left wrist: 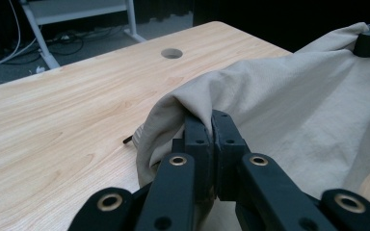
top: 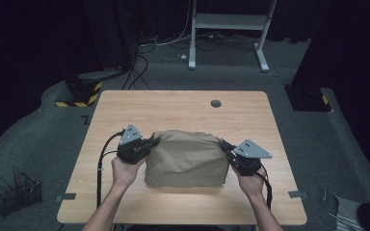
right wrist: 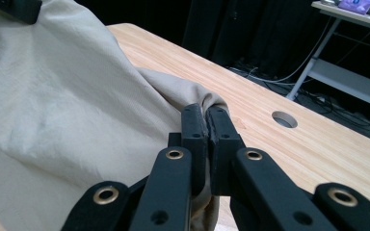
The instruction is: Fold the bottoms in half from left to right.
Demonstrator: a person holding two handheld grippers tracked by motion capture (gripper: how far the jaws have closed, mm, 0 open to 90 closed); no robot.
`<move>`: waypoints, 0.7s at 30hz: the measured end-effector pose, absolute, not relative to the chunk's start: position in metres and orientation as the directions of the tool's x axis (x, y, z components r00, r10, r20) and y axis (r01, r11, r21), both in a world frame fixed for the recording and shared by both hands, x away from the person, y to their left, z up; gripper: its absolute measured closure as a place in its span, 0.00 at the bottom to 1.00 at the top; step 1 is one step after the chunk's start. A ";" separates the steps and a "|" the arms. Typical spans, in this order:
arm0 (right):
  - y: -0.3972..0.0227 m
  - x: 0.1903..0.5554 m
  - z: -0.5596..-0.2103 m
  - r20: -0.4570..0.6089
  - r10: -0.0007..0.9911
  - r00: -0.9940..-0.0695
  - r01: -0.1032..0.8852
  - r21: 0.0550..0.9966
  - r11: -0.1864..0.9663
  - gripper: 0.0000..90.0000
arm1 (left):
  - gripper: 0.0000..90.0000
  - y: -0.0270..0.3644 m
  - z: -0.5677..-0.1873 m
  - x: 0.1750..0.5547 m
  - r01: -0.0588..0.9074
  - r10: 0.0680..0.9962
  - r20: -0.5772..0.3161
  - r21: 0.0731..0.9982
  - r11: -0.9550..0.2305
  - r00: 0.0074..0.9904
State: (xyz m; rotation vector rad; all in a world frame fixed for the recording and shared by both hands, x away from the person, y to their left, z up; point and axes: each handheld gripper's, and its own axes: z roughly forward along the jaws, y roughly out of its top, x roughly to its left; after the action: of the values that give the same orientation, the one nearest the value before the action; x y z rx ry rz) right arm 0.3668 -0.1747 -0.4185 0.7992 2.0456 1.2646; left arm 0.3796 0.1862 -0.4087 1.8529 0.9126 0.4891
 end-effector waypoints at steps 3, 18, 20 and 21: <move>-0.174 0.370 -0.420 -0.171 0.753 -0.635 0.187 0.912 0.365 0.97 | 0.97 0.186 -0.411 0.384 0.385 0.770 -0.066 0.891 -0.241 0.635; -0.170 0.382 -0.427 -0.158 0.772 -0.616 0.222 0.905 0.363 0.97 | 0.97 0.185 -0.420 0.397 0.413 0.778 -0.083 0.879 -0.236 0.622; -0.170 0.384 -0.427 -0.155 0.772 -0.617 0.228 0.903 0.363 0.97 | 0.97 0.185 -0.421 0.399 0.417 0.780 -0.085 0.878 -0.236 0.620; -0.170 0.385 -0.428 -0.155 0.771 -0.617 0.229 0.903 0.364 0.97 | 0.97 0.185 -0.422 0.400 0.419 0.781 -0.085 0.877 -0.236 0.619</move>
State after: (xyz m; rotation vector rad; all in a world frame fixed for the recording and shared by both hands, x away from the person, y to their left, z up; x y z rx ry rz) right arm 0.3847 -0.1703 -0.4276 0.8625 2.0550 1.2290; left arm 0.3997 0.1850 -0.4219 1.8636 0.9605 0.4637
